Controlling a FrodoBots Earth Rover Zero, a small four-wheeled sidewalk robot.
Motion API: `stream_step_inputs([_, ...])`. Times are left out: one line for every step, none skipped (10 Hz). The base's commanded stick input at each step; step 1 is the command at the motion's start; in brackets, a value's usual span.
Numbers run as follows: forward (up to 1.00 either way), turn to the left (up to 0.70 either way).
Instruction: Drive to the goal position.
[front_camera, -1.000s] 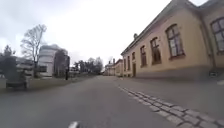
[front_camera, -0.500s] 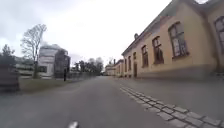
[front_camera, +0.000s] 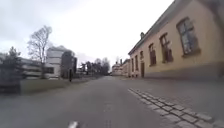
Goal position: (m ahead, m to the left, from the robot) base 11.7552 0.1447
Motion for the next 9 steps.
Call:
stream_step_inputs([0.7,0.0])
stream_step_inputs([0.7,0.0])
stream_step_inputs([0.7,0.0])
stream_step_inputs([0.7,0.0])
stream_step_inputs([0.7,0.0])
stream_step_inputs([0.7,0.0])
stream_step_inputs([0.7,0.0])
stream_step_inputs([0.7,0.0])
stream_step_inputs([0.7,0.0])
